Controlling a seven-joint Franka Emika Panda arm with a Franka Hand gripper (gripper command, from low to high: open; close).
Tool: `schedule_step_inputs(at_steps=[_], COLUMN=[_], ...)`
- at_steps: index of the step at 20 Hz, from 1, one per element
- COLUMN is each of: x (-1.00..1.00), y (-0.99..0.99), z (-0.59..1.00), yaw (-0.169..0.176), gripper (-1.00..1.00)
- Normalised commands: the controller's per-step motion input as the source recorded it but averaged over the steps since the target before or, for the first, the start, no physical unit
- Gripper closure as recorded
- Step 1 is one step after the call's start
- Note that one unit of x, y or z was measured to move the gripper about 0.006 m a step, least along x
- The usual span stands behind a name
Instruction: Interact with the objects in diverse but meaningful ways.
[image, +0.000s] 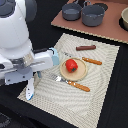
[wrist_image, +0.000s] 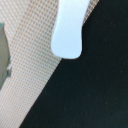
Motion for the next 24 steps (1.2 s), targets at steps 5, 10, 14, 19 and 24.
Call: schedule_step_inputs(at_steps=[5, 10, 14, 19, 24], x=[0.00, 0.00, 0.00, 0.01, 0.04], y=[-0.12, -0.10, -0.12, -0.10, -0.10], z=[-0.21, -0.20, -0.21, -0.18, -0.13], yaw=[-0.050, -0.042, -0.037, -0.026, -0.021], gripper=[-1.00, -1.00, -1.00, 1.00, 1.00])
